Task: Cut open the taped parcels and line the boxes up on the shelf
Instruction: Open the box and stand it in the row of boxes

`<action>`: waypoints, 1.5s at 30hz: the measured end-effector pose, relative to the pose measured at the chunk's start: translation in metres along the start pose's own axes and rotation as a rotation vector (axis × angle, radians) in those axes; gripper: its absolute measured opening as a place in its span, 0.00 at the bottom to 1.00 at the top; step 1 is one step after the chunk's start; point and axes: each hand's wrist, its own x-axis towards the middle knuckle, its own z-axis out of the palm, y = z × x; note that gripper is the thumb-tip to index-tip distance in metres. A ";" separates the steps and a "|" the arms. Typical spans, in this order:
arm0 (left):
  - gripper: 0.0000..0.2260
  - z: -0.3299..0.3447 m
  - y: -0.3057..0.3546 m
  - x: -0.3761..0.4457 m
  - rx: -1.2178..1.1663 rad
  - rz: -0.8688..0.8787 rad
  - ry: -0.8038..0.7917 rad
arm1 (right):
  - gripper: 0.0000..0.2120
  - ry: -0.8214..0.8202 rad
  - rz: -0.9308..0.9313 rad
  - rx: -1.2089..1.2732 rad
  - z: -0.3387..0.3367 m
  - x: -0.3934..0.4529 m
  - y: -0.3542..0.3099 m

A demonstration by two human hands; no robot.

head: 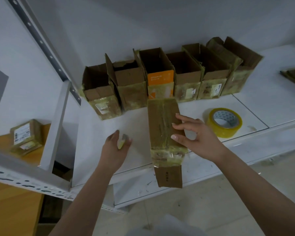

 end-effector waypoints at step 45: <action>0.26 -0.048 0.141 -0.053 -0.670 0.640 0.363 | 0.26 0.741 -0.080 0.444 -0.024 -0.006 -0.131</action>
